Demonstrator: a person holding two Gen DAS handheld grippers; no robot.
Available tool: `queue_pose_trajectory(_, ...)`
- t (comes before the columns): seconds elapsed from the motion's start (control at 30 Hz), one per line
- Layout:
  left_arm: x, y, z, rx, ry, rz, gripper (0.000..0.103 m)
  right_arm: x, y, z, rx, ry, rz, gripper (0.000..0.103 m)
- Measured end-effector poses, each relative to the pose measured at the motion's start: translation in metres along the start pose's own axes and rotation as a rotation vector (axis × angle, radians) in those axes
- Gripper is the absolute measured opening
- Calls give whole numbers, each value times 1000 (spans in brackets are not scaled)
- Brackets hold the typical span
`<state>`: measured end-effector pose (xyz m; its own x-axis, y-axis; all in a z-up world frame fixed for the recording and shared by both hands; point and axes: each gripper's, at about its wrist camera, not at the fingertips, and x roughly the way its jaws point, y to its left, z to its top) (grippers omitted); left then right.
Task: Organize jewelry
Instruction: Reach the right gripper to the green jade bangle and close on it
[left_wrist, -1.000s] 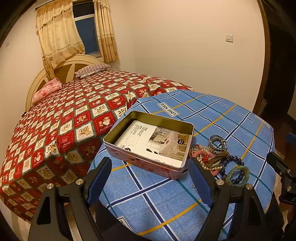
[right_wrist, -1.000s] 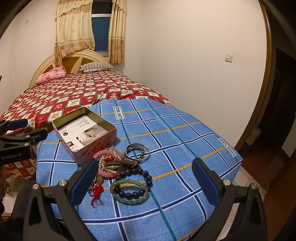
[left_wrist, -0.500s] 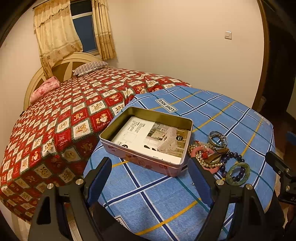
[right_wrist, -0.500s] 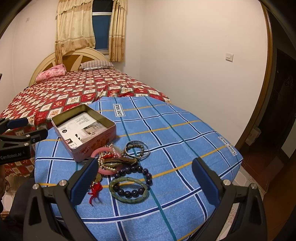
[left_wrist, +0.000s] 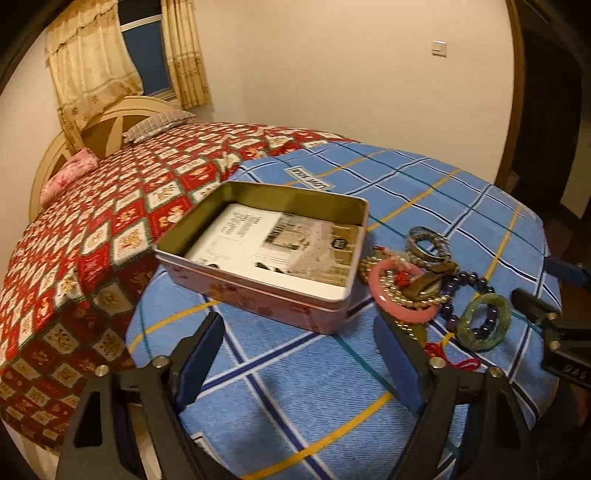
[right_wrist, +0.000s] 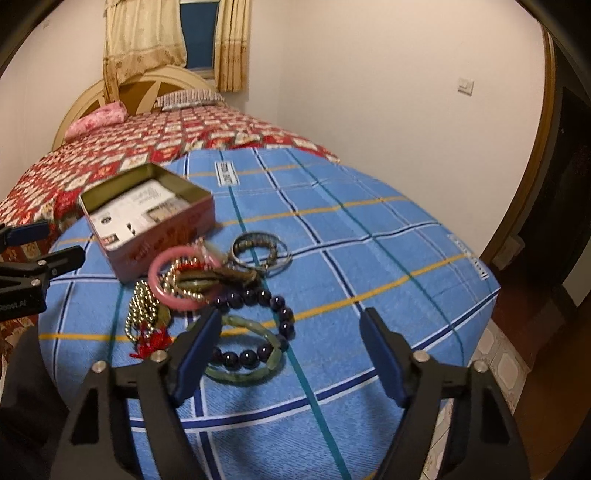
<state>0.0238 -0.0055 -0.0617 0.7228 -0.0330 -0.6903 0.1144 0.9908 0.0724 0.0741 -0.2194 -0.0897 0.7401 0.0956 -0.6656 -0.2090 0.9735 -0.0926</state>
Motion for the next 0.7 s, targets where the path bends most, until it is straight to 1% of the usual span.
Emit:
queue_pose_trajectory(0.03,0,-2,-1,5,0,-15,71,1,0,-1,-4,6,3,77)
queue_pose_trajectory(0.1,2,-8,-2,14,1,-38,69,6,2,-4,-14,16,11,75)
queue_pose_trajectory(0.2,4,-14,-3,31,2,-53,68,17,3,-7,-21,45,24,67)
queue_pose_trajectory(0.27,6,-18,-4,40,7,-60,68,25,4,-8,-28,61,24,67)
queue_pose_trajectory(0.33,7,-23,-5,52,14,-70,68,29,3,-9,-26,76,30,63)
queue_pose_trajectory(0.37,8,-24,-5,57,18,-77,68,31,3,-10,-23,84,32,57)
queue_pose_trajectory(0.4,8,-26,-5,62,19,-81,68,34,2,-11,-20,99,39,46)
queue_pose_trajectory(0.43,7,-29,-6,73,18,-86,68,35,1,-12,-15,111,49,40)
queue_pose_trajectory(0.5,6,-34,-6,90,16,-102,68,36,-1,-13,-8,114,64,16)
queue_pose_trajectory(0.57,4,-38,-5,100,15,-128,67,32,0,-13,-7,99,74,11)
queue_pose_trajectory(0.7,2,-54,-4,142,10,-165,67,25,-4,-15,6,75,80,10)
